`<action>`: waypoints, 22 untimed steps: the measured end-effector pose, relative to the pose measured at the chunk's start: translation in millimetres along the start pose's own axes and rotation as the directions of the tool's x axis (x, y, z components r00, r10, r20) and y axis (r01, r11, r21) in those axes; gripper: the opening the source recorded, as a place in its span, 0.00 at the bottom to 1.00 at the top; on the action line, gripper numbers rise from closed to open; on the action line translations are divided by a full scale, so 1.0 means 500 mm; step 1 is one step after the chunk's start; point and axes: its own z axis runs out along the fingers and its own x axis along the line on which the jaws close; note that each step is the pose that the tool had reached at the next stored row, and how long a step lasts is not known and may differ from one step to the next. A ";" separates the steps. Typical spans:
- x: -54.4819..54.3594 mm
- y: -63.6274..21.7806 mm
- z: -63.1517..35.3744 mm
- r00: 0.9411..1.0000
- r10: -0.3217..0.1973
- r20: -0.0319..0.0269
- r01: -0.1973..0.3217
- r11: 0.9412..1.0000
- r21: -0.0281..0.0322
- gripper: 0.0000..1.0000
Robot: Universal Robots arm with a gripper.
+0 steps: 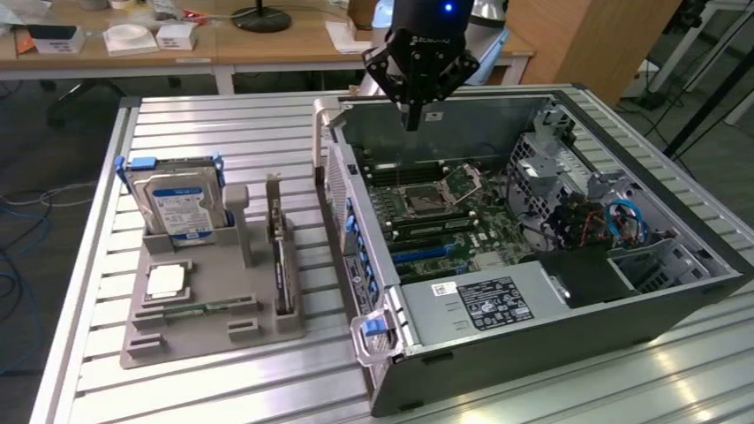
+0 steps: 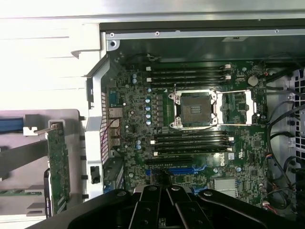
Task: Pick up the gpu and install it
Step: 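Reach for the gpu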
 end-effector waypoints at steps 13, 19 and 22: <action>0.029 -0.002 0.000 1.000 0.000 0.000 0.000 1.000 0.000 0.11; 0.039 -0.003 -0.001 1.000 0.000 0.000 0.000 1.000 0.000 0.11; 0.044 -0.003 -0.001 1.000 0.000 0.000 0.000 1.000 0.000 0.11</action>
